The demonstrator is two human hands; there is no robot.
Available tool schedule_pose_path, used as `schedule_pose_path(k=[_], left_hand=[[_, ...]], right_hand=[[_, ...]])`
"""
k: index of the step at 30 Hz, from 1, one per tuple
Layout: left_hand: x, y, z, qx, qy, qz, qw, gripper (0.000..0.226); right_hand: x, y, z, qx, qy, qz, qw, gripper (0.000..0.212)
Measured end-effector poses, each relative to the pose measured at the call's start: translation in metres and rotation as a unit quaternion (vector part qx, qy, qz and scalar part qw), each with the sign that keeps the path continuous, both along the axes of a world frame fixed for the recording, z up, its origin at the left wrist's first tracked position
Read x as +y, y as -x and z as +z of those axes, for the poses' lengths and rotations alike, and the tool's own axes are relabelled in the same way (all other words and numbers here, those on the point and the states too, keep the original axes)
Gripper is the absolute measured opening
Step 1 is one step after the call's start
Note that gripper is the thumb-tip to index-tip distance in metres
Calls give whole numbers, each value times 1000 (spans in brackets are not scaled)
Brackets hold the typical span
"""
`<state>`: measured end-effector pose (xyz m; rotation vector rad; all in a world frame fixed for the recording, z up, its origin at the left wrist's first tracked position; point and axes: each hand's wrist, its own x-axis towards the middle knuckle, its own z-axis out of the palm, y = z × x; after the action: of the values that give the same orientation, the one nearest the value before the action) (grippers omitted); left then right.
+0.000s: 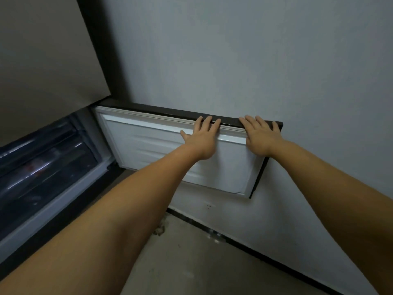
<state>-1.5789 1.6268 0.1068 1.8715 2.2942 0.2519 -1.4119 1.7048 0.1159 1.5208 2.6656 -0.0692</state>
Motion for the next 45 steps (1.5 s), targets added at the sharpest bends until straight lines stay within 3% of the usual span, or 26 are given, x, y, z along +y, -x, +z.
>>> schedule_pose_path(k=[6, 10, 12, 16, 20, 26, 29, 32, 36, 39, 43, 45], left_hand=[[10, -4, 1, -14, 19, 4, 1000, 84], [-1, 4, -5, -33, -86, 26, 995, 66], [-14, 12, -16, -48, -156, 65, 984, 59], [-49, 41, -35, -73, -148, 133, 977, 55], [-101, 77, -46, -91, -148, 225, 959, 55], [-196, 129, -71, -202, -142, 357, 901, 49], [-236, 161, -84, -263, -153, 436, 847, 45], [-260, 204, -94, -317, -193, 521, 768, 40], [-277, 269, -115, -402, -277, 601, 633, 38], [-285, 308, -119, -508, -335, 615, 501, 29], [-291, 365, -113, -600, -433, 590, 324, 23], [-292, 387, -111, -616, -467, 577, 263, 27]], right_hand=[[18, -3, 0, -4, -1, 23, 1000, 69], [25, -4, 4, 1, 6, 25, 1000, 68], [21, 1, 5, 28, -12, 32, 999, 65], [-12, 46, -3, 150, -95, 164, 970, 55], [-54, 113, -23, 227, -12, 281, 932, 40], [-100, 208, -74, 225, 139, 304, 915, 30], [-125, 260, -89, 229, 212, 287, 906, 28], [-144, 319, -105, 205, 266, 291, 896, 30], [-159, 389, -124, 197, 367, 254, 873, 31], [-167, 431, -131, 204, 458, 174, 847, 23], [-176, 485, -119, 292, 580, 56, 759, 34], [-180, 508, -112, 346, 623, -4, 702, 35]])
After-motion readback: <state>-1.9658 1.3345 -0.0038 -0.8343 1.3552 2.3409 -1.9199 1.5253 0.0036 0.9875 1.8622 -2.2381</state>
